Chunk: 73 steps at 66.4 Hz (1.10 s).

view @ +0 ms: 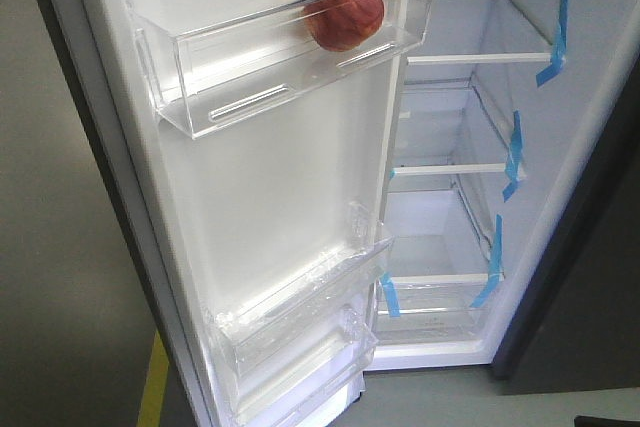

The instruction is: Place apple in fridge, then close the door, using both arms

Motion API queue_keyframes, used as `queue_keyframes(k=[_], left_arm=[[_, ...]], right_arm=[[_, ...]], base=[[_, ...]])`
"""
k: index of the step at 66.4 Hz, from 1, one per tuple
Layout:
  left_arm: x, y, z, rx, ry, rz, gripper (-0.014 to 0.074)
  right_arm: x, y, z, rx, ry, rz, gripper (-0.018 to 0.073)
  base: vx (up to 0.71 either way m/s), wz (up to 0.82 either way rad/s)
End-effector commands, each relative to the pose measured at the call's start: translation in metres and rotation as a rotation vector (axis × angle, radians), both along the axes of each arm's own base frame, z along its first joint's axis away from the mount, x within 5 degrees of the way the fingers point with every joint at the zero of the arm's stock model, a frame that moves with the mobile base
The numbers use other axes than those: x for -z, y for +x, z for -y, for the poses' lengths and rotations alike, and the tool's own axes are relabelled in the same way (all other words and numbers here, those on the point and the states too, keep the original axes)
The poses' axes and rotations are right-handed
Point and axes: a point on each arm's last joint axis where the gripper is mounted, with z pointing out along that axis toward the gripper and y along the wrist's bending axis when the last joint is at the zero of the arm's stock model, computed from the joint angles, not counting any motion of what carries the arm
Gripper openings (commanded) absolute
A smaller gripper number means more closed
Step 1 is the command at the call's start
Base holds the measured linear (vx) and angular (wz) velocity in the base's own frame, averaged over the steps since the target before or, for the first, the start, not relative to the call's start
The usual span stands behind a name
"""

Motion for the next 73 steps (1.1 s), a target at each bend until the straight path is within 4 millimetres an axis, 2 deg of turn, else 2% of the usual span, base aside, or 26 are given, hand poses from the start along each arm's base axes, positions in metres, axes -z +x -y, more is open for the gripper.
queue_keyframes(k=[1, 7, 16, 27, 34, 47, 53, 61, 69, 73], left_arm=[[-0.021, -0.004, 0.0, 0.008, -0.077, 0.183, -0.0006], [-0.033, -0.007, 0.0, 0.024, -0.165, 0.247, -0.0006], [-0.07, -0.009, 0.0, 0.031, -0.182, 0.293, -0.0006], [-0.12, 0.008, 0.0, 0.009, -0.07, 0.157, -0.0006], [-0.146, 0.032, 0.001, 0.003, 0.027, -0.032, -0.0006], [-0.174, 0.089, 0.0, -0.003, 0.09, -0.355, -0.0006], [-0.179, 0.12, -0.003, -0.025, 0.155, -0.514, -0.0006], [-0.174, 0.158, -0.007, -0.057, 0.185, -0.709, -0.0006], [-0.171, 0.193, -0.007, -0.058, 0.193, -0.822, -0.0006], [-0.167, 0.213, -0.014, -0.059, 0.203, -0.86, -0.0006]], right_arm=[[-0.012, 0.004, -0.001, 0.02, 0.05, 0.05, 0.0452], [-0.012, 0.003, -0.001, 0.019, 0.053, 0.049, 0.0452], [-0.012, 0.004, -0.001, 0.02, 0.055, 0.05, 0.0452], [-0.012, 0.003, -0.001, 0.019, 0.055, 0.049, 0.0452], [-0.012, 0.003, -0.001, 0.019, 0.055, 0.049, 0.0452], [-0.012, 0.003, -0.001, 0.019, 0.054, 0.048, 0.0452], [-0.012, 0.003, -0.001, 0.019, 0.054, 0.048, 0.0452], [-0.012, 0.003, -0.001, 0.019, 0.054, 0.048, 0.0452], [-0.012, 0.003, -0.001, 0.019, 0.054, 0.048, 0.0452], [-0.012, 0.003, -0.002, 0.017, 0.055, 0.046, 0.0452]], base=[[0.0, 0.0], [0.0, 0.0], [0.0, 0.0], [0.0, 0.0], [0.0, 0.0], [0.0, 0.0], [0.0, 0.0], [0.0, 0.0], [0.0, 0.0], [0.0, 0.0]])
